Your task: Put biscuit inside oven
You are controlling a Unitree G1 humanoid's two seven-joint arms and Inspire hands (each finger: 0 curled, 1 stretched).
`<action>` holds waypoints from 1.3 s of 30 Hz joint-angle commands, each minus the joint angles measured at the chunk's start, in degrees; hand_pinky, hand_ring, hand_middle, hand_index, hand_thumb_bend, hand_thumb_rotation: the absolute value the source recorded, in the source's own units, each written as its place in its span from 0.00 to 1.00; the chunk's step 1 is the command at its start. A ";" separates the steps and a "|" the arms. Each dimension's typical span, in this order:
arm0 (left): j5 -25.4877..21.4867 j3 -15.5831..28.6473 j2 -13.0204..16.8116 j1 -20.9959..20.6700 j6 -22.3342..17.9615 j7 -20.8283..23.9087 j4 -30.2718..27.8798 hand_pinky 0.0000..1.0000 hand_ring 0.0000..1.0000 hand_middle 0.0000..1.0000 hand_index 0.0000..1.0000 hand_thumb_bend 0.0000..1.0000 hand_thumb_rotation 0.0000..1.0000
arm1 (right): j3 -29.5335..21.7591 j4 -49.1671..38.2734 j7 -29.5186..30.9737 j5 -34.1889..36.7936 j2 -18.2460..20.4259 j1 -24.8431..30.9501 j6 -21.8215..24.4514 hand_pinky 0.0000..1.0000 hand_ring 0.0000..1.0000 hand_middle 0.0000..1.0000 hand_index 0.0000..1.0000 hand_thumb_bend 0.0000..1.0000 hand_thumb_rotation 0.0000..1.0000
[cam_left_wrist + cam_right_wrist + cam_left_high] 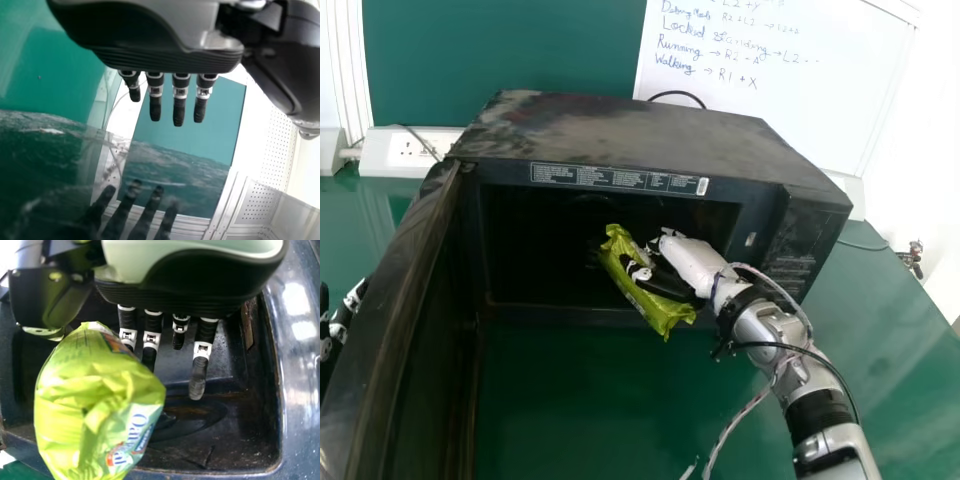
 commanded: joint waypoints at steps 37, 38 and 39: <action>0.20 -0.70 -0.57 2.41 -0.26 0.06 -2.16 0.98 0.92 0.91 0.92 0.89 0.98 | 4.83 14.95 -6.76 -0.77 6.98 -11.60 2.48 0.38 0.45 0.52 0.49 0.52 0.12; 0.15 -0.67 -0.55 2.45 -0.31 -0.01 -2.15 0.98 0.92 0.91 0.92 0.89 0.98 | 4.93 15.09 -6.99 -0.89 7.08 -11.74 2.47 0.37 0.43 0.51 0.49 0.52 0.12; 0.15 -0.64 -0.52 2.51 -0.37 -0.10 -2.16 0.98 0.92 0.91 0.92 0.89 0.98 | 4.94 15.25 -6.91 -0.86 7.20 -11.92 2.53 0.36 0.42 0.50 0.49 0.52 0.12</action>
